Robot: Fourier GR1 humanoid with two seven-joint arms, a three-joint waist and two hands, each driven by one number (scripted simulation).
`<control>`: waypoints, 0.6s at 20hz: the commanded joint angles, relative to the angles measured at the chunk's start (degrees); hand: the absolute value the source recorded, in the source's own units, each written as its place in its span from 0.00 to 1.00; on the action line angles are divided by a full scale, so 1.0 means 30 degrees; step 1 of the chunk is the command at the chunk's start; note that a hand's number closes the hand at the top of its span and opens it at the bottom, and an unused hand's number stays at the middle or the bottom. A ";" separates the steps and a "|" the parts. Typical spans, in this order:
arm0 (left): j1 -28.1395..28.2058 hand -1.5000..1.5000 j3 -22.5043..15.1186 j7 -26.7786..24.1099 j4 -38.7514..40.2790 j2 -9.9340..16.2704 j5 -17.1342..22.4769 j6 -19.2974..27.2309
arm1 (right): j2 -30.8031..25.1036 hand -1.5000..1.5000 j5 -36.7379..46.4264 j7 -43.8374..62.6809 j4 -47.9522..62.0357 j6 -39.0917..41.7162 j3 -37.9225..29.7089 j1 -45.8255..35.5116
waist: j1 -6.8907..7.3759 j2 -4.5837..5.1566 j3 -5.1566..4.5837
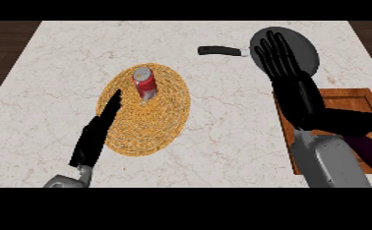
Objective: Pick the eggplant from the cutting board and place it in the pan
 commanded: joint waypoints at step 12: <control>-0.0001 0.50 0.4801 0.2641 0.1545 0.3394 0.0538 0.1384 | -0.7906 1.00 -0.3439 -0.1571 0.4268 0.9658 -0.4301 0.3427 | -0.0517 0.0321 -0.0267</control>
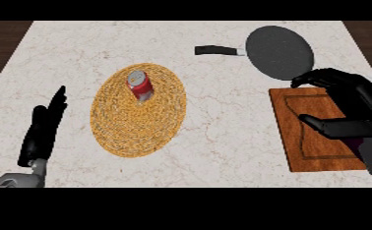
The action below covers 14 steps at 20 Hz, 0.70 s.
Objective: Pick the eggplant from the cutting board and place it in the pan
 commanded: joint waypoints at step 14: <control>-0.1247 0.50 0.1070 0.1318 0.0817 0.0641 0.0195 -0.0581 | -0.9325 0.00 0.5572 -0.7030 0.3456 0.8524 -0.2528 -0.0662 | 0.0530 0.0102 -0.0019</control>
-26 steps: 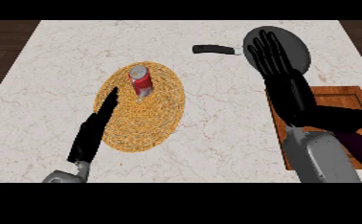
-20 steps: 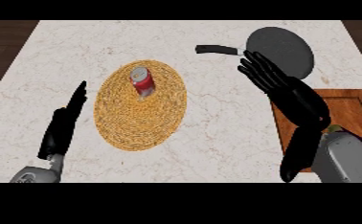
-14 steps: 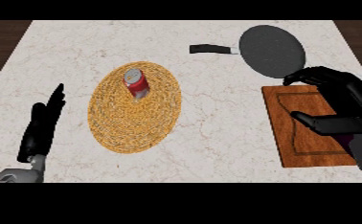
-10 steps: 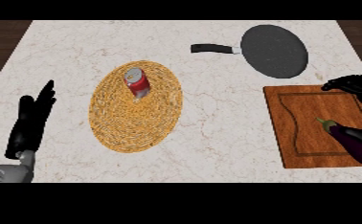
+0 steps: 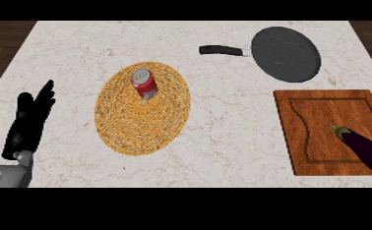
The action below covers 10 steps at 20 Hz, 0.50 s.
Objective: Pick the eggplant from the cutting board and place it in the pan
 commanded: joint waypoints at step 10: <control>-0.0537 0.50 0.0541 -0.0569 0.1547 -0.0054 0.0202 -0.0824 | -0.4578 0.00 1.0332 -0.2550 -0.6125 -0.1368 0.4947 -0.0439 | -0.0071 -0.0038 -0.0052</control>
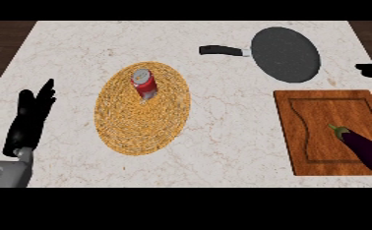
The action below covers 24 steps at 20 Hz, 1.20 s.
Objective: Pick the eggplant from the cutting board and place it in the pan
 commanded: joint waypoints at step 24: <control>0.0991 0.50 0.1581 -0.1296 0.0067 -0.1234 -0.1439 -0.0964 | 0.2338 0.00 1.4292 -0.3663 0.1306 -0.5385 0.3500 0.3127 | -0.0211 -0.0096 -0.0012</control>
